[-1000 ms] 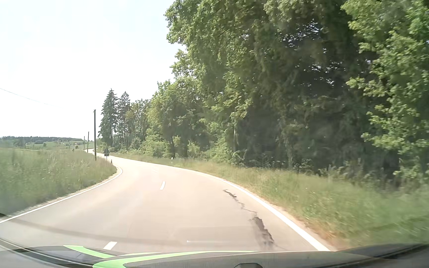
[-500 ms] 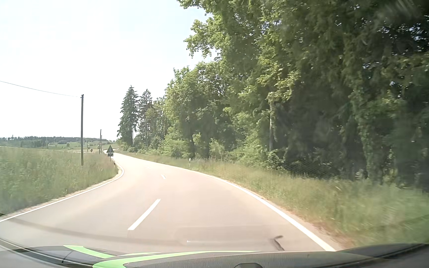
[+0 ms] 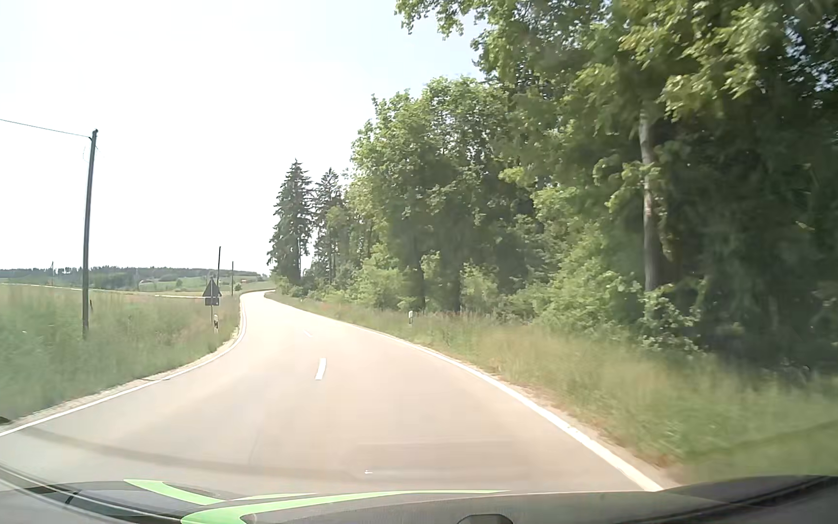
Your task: Follow the waypoints while adhering to traffic rules and regulations
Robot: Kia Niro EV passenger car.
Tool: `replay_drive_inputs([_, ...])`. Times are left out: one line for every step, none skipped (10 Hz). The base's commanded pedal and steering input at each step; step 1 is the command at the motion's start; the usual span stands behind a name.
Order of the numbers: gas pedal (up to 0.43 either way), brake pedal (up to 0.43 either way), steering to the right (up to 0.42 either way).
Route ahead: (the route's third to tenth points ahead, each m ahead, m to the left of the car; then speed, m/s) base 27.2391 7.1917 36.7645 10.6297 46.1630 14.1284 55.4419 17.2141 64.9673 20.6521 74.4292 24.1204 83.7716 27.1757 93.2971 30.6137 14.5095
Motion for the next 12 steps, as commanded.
replay_drive_inputs([0.118, 0.000, -0.068])
replay_drive_inputs([0.118, 0.000, -0.069])
replay_drive_inputs([0.118, 0.000, -0.068])
replay_drive_inputs([0.118, 0.000, -0.068])
replay_drive_inputs([0.118, 0.000, -0.068])
replay_drive_inputs([0.130, 0.000, -0.068])
replay_drive_inputs([0.130, 0.000, -0.067])
replay_drive_inputs([0.169, 0.000, -0.065])
replay_drive_inputs([0.169, 0.000, -0.064])
replay_drive_inputs([0.177, 0.000, -0.063])
replay_drive_inputs([0.177, 0.000, -0.062])
replay_drive_inputs([0.189, 0.000, -0.061])
